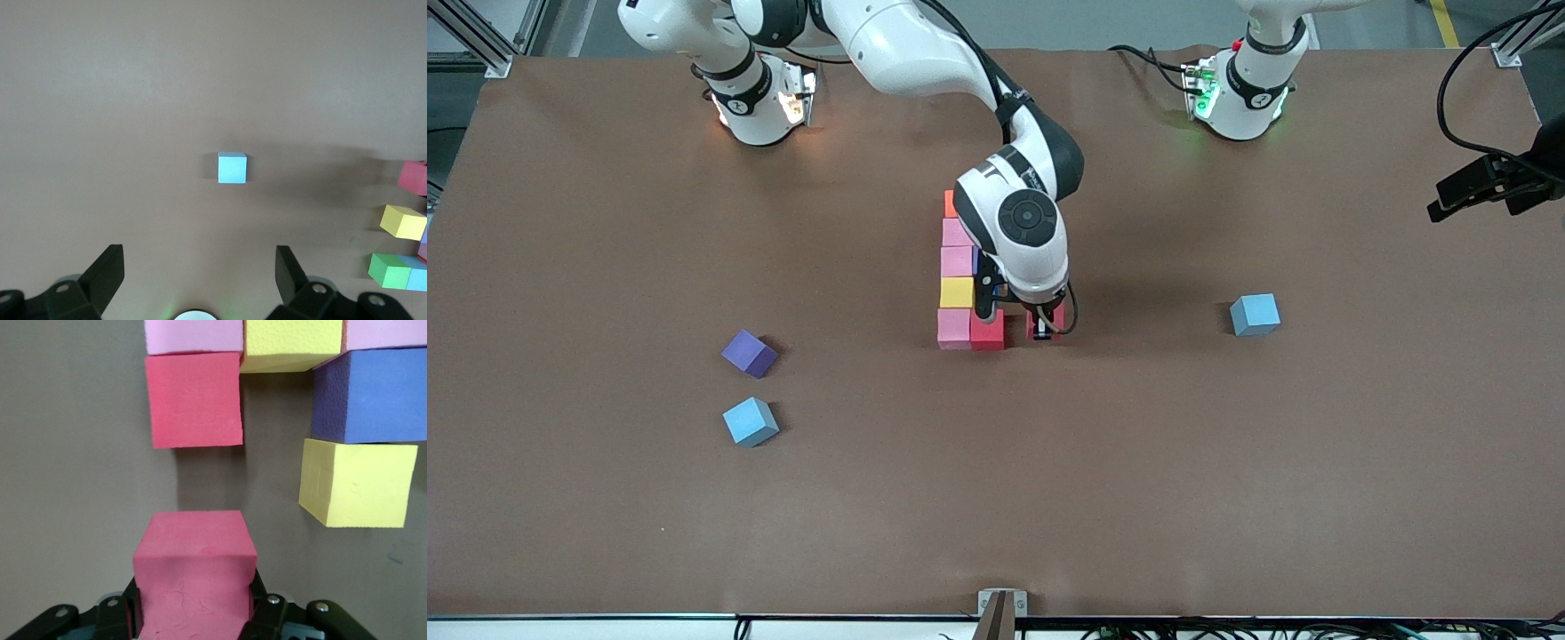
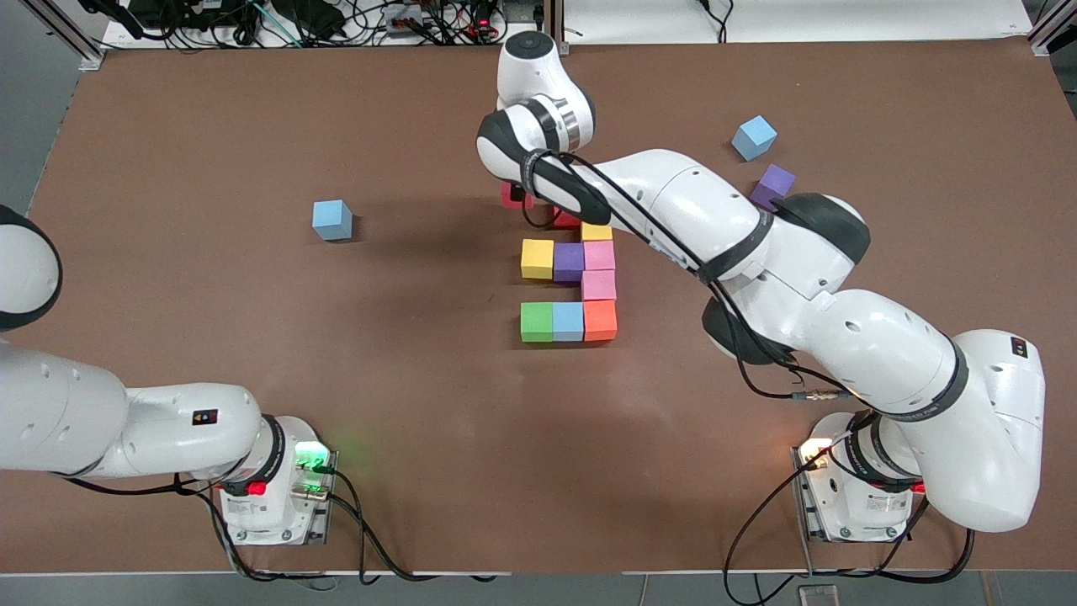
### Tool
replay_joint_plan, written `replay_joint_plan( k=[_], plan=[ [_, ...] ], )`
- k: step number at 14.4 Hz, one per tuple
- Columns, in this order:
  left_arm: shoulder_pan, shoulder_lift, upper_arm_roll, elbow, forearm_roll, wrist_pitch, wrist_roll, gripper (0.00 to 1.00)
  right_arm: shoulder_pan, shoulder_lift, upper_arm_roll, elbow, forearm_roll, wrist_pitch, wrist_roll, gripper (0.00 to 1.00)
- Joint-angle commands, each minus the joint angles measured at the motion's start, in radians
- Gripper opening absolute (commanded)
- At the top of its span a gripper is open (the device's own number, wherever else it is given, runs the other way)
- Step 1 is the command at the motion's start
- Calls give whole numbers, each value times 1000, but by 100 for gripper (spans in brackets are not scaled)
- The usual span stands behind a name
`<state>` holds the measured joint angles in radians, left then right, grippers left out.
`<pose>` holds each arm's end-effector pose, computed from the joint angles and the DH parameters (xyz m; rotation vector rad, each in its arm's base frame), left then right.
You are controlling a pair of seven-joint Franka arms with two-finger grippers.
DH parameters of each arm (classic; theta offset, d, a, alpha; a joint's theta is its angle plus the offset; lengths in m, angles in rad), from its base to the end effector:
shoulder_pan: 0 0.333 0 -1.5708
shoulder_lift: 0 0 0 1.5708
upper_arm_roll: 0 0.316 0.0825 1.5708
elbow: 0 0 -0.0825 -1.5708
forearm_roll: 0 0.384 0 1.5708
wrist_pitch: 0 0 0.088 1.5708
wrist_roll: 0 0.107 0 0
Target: Arrange 11 blocks into digit 3
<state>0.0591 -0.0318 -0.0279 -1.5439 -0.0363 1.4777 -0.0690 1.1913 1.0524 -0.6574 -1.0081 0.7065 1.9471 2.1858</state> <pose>0.5351 0.0123 0.6464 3.1028 0.1513 -0.0545 0.5212 0.5869 0.2741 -2.1267 2.2106 0.1460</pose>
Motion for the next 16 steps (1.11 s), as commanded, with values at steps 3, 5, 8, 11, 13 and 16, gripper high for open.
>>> replay_joint_plan(
  k=[3, 5, 8, 11, 13, 16],
  plan=[
    [-51, -11, 40, 31, -5, 7, 11, 100, 7, 0, 12, -53, -18, 45, -1, 0],
    [-68, -10, 48, 31, -8, 7, 12, 100, 13, -5, 12, -92, -15, 67, -52, 0],
    [-102, -11, 88, 33, -14, 7, 12, 100, 13, -6, 13, -118, -15, 69, -81, 0],
    [-88, -13, 83, 33, -17, 7, 12, 100, 10, -8, 16, -135, -15, 69, -98, 0],
    [-88, -14, 83, 33, -16, 7, 12, 100, 11, -9, 16, -147, -15, 70, -110, 0],
    [-88, -14, 83, 33, -16, 7, 11, 100, 10, -9, 18, -153, -15, 72, -110, 0]
  ],
)
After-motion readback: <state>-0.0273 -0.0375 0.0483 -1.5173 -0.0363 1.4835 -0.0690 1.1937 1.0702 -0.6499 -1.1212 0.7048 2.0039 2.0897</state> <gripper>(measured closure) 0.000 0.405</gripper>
